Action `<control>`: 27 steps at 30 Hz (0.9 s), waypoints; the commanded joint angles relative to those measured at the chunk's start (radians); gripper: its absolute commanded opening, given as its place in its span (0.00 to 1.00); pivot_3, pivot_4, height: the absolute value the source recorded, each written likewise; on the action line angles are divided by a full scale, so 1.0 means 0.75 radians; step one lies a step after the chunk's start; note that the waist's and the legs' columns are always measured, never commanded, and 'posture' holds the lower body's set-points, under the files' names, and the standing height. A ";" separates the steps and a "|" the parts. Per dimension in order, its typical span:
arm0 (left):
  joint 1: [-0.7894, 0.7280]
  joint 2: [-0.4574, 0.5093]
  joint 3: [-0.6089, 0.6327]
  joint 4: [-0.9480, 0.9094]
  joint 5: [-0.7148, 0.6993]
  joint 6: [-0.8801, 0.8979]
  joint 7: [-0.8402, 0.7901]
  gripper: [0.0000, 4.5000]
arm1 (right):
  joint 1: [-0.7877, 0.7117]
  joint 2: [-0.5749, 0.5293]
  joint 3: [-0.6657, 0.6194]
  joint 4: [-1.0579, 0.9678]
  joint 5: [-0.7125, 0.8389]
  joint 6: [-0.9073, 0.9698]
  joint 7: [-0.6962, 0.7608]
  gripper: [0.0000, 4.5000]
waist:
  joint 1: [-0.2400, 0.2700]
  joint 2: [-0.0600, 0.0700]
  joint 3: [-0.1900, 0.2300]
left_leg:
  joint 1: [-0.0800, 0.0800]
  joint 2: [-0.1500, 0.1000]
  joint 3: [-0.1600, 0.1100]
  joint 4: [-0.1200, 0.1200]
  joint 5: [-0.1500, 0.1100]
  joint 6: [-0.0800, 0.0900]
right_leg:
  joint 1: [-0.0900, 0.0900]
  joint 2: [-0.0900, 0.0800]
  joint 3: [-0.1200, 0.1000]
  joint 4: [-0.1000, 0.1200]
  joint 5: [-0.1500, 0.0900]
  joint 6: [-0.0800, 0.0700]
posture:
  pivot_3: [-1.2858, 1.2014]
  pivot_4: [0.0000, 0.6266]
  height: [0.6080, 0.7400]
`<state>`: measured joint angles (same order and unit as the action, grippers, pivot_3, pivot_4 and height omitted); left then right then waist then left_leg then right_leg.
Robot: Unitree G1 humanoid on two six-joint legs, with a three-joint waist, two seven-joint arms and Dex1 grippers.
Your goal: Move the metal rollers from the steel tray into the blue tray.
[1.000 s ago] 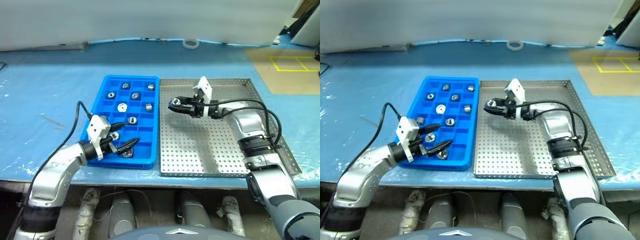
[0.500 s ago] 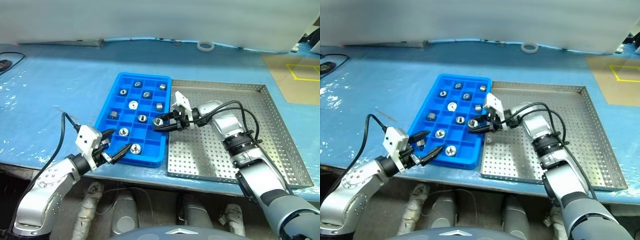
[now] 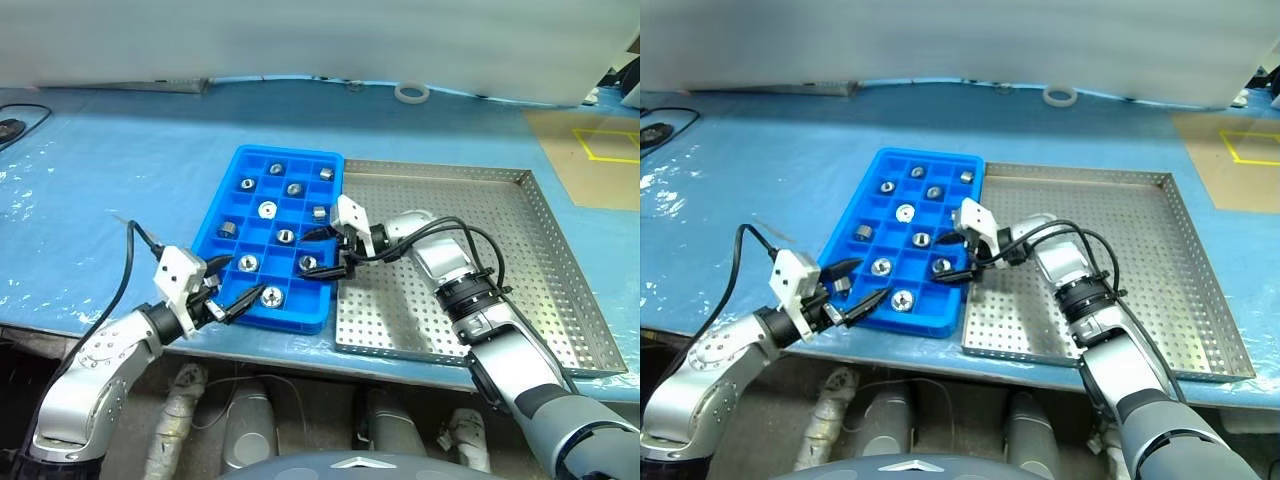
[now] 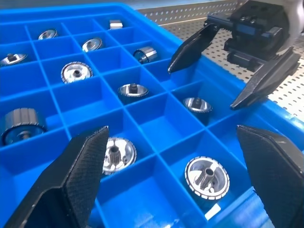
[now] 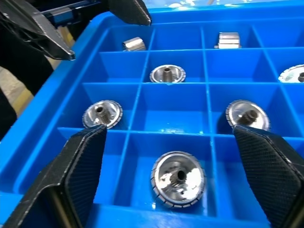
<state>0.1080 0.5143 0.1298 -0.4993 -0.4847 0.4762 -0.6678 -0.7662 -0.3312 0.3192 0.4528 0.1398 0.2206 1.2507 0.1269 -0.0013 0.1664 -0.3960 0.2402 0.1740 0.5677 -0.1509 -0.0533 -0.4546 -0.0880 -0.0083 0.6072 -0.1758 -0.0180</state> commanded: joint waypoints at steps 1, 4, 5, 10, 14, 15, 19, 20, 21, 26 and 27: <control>-0.070 -0.003 -0.026 0.057 0.000 -0.055 -0.039 1.00 | 0.019 -0.021 -0.127 -0.046 0.062 0.027 -0.075 0.96 | -0.001 0.000 0.000 | 0.000 0.000 0.000 0.000 0.000 0.000 | 0.001 0.000 0.000 0.000 0.000 0.000 | 0.56 0.24 1.00; -0.150 -0.027 -0.081 0.141 0.030 -0.096 -0.059 1.00 | 0.020 -0.038 -0.219 -0.071 0.105 0.050 -0.134 0.96 | -0.008 0.000 0.000 | 0.000 -0.001 0.000 0.000 0.000 0.000 | 0.000 0.000 0.001 0.000 0.001 -0.002 | 0.54 0.24 1.00; -0.179 -0.034 -0.100 0.170 0.041 -0.110 -0.064 1.00 | 0.025 -0.050 -0.244 -0.079 0.108 0.046 -0.154 0.96 | -0.011 0.000 0.000 | 0.000 0.000 0.000 0.001 0.000 0.000 | 0.000 0.000 0.001 0.000 0.002 -0.002 | 0.53 0.24 1.00; -0.298 -0.074 -0.162 0.292 0.078 -0.169 -0.093 1.00 | 0.064 -0.094 -0.359 -0.134 0.147 0.064 -0.245 0.96 | -0.046 0.000 0.000 | 0.000 0.000 0.001 0.000 0.000 0.000 | 0.000 0.001 0.001 0.000 0.002 -0.003 | 0.51 0.24 1.00; -0.402 -0.129 -0.221 0.412 0.147 -0.250 -0.086 1.00 | 0.146 -0.139 -0.432 -0.218 0.169 0.105 -0.320 0.96 | -0.071 0.000 0.000 | 0.000 0.000 0.001 0.000 0.000 0.000 | 0.000 0.001 0.001 0.000 0.002 -0.003 | 0.49 0.24 1.00; -0.419 -0.142 -0.226 0.432 0.151 -0.261 -0.088 1.00 | 0.168 -0.149 -0.443 -0.239 0.176 0.117 -0.332 0.96 | -0.074 0.000 0.000 | 0.000 -0.001 0.001 0.001 0.000 0.000 | 0.000 0.001 0.002 0.000 0.002 -0.002 | 0.49 0.24 1.00; -0.461 -0.181 -0.252 0.488 0.171 -0.303 -0.104 1.00 | 0.216 -0.149 -0.487 -0.266 0.182 0.126 -0.412 0.96 | -0.096 0.000 0.000 | 0.001 -0.001 0.002 0.002 0.000 0.000 | 0.000 0.001 0.003 0.000 0.002 -0.002 | 0.48 0.24 1.00; -0.464 -0.187 -0.255 0.496 0.175 -0.310 -0.104 1.00 | 0.218 -0.145 -0.494 -0.264 0.185 0.125 -0.424 0.96 | -0.105 0.000 0.000 | 0.001 -0.001 0.002 0.002 0.000 0.000 | -0.001 0.001 0.003 0.000 0.002 -0.002 | 0.48 0.24 1.00; -0.467 -0.191 -0.256 0.501 0.177 -0.314 -0.103 1.00 | 0.218 -0.141 -0.500 -0.262 0.192 0.126 -0.433 0.96 | -0.112 0.000 0.000 | 0.001 -0.001 0.002 0.002 0.000 0.000 | -0.001 0.001 0.003 0.001 0.002 -0.002 | 0.48 0.24 1.00; -0.491 -0.237 -0.254 0.521 0.169 -0.318 -0.087 1.00 | 0.218 -0.141 -0.515 -0.251 0.220 0.143 -0.455 0.98 | -0.116 0.000 0.000 | 0.002 -0.001 0.002 0.002 0.001 0.000 | 0.000 0.001 0.003 0.001 0.002 -0.003 | 0.48 0.24 1.00; -0.493 -0.241 -0.255 0.522 0.172 -0.320 -0.085 1.00 | 0.220 -0.142 -0.512 -0.250 0.222 0.144 -0.458 0.98 | -0.115 0.000 0.000 | 0.001 -0.001 0.002 0.002 0.000 0.000 | 0.000 0.001 0.003 0.001 0.002 -0.003 | 0.48 0.24 1.00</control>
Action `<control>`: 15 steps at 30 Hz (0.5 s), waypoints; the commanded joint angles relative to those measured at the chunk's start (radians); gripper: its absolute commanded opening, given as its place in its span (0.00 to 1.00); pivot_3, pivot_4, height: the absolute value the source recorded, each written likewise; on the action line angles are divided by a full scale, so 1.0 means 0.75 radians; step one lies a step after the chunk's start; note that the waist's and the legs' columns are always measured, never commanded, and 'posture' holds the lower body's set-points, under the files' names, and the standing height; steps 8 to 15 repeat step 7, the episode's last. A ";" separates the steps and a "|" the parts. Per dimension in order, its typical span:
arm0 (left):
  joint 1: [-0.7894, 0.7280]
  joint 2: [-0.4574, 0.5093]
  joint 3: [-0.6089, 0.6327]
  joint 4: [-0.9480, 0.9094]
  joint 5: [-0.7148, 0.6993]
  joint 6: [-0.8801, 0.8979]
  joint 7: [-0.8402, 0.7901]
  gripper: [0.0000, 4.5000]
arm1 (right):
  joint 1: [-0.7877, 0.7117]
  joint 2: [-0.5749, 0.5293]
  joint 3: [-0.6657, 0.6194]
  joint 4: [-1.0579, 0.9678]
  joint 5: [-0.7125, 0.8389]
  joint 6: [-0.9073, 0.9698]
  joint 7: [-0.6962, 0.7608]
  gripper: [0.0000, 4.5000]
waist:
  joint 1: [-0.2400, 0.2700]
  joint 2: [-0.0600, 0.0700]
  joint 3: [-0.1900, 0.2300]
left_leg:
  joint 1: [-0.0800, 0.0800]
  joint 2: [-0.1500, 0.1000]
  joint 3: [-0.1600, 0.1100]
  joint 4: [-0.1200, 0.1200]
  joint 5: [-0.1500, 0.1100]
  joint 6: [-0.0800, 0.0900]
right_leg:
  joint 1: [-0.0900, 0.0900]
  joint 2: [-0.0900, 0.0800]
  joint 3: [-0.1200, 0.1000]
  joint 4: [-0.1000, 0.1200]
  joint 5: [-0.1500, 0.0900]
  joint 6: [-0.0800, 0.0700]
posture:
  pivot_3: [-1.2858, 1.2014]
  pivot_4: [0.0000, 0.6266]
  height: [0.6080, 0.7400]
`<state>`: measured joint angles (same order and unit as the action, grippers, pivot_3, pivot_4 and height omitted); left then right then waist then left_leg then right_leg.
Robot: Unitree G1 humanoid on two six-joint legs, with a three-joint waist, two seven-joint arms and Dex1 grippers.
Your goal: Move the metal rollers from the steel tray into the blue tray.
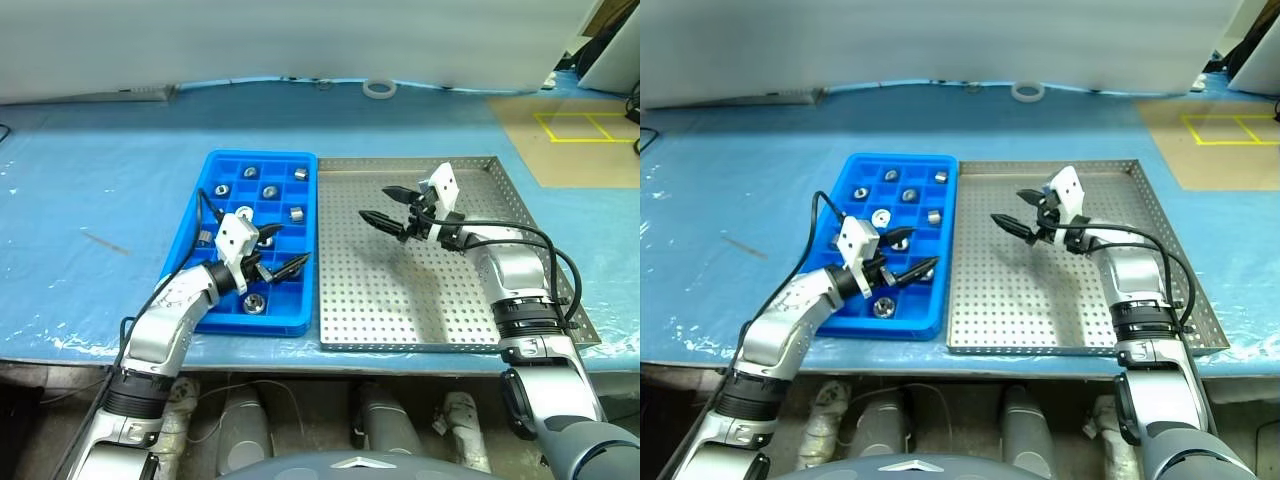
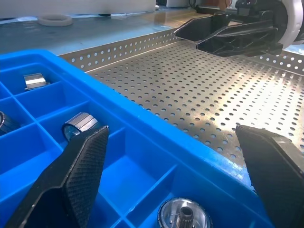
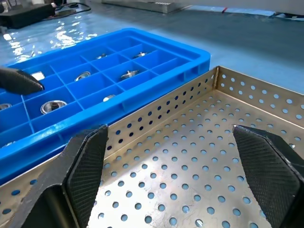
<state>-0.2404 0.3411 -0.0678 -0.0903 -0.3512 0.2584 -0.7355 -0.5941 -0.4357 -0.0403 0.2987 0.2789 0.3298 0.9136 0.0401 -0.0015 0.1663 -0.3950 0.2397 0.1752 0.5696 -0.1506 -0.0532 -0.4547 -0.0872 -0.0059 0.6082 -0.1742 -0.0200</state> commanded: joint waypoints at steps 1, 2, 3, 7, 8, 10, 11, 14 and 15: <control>-0.033 -0.017 0.010 -0.017 0.004 -0.038 0.015 1.00 | -0.009 -0.002 -0.031 -0.040 0.034 -0.006 -0.014 0.98 | 0.001 0.000 0.000 | 0.000 0.000 0.000 0.000 0.000 0.000 | 0.000 0.000 0.000 0.000 0.000 0.000 | 0.48 0.24 1.00; -0.041 -0.026 0.011 -0.004 0.022 -0.053 0.035 1.00 | -0.010 -0.001 -0.028 -0.036 0.031 -0.012 -0.018 0.98 | 0.001 0.000 0.000 | 0.000 0.000 0.000 0.000 0.000 0.000 | 0.000 0.000 0.000 0.000 0.000 0.000 | 0.48 0.24 1.00; -0.048 -0.032 0.012 0.006 0.035 -0.064 0.048 1.00 | -0.011 -0.001 -0.024 -0.034 0.028 -0.019 -0.017 0.98 | 0.003 0.000 0.000 | 0.000 0.000 0.000 0.000 0.000 0.000 | 0.000 0.000 0.000 0.000 0.000 0.000 | 0.48 0.24 1.00; -0.074 -0.050 0.030 0.017 0.038 -0.085 0.075 1.00 | -0.020 0.004 -0.019 -0.029 0.027 -0.029 -0.023 0.98 | 0.004 0.000 0.000 | -0.001 0.000 0.000 0.000 0.000 0.000 | 0.000 0.000 0.000 0.000 0.000 0.000 | 0.48 0.24 1.00; -0.074 -0.050 0.030 0.017 0.038 -0.085 0.075 1.00 | -0.020 0.004 -0.019 -0.029 0.027 -0.029 -0.023 0.98 | 0.004 0.000 0.000 | -0.001 0.000 0.000 0.000 0.000 0.000 | 0.000 0.000 0.000 0.000 0.000 0.000 | 0.48 0.24 1.00; -0.074 -0.050 0.030 0.017 0.038 -0.085 0.075 1.00 | -0.020 0.004 -0.019 -0.029 0.027 -0.029 -0.023 0.98 | 0.004 0.000 0.000 | -0.001 0.000 0.000 0.000 0.000 0.000 | 0.000 0.000 0.000 0.000 0.000 0.000 | 0.48 0.24 1.00; -0.074 -0.050 0.030 0.017 0.038 -0.085 0.075 1.00 | -0.020 0.004 -0.019 -0.029 0.027 -0.029 -0.023 0.98 | 0.004 0.000 0.000 | -0.001 0.000 0.000 0.000 0.000 0.000 | 0.000 0.000 0.000 0.000 0.000 0.000 | 0.48 0.24 1.00; -0.074 -0.050 0.030 0.017 0.038 -0.085 0.075 1.00 | -0.020 0.004 -0.019 -0.029 0.027 -0.029 -0.023 0.98 | 0.004 0.000 0.000 | -0.001 0.000 0.000 0.000 0.000 0.000 | 0.000 0.000 0.000 0.000 0.000 0.000 | 0.48 0.24 1.00; -0.074 -0.050 0.030 0.017 0.038 -0.085 0.075 1.00 | -0.020 0.004 -0.019 -0.029 0.027 -0.029 -0.023 0.98 | 0.004 0.000 0.000 | -0.001 0.000 0.000 0.000 0.000 0.000 | 0.000 0.000 0.000 0.000 0.000 0.000 | 0.48 0.24 1.00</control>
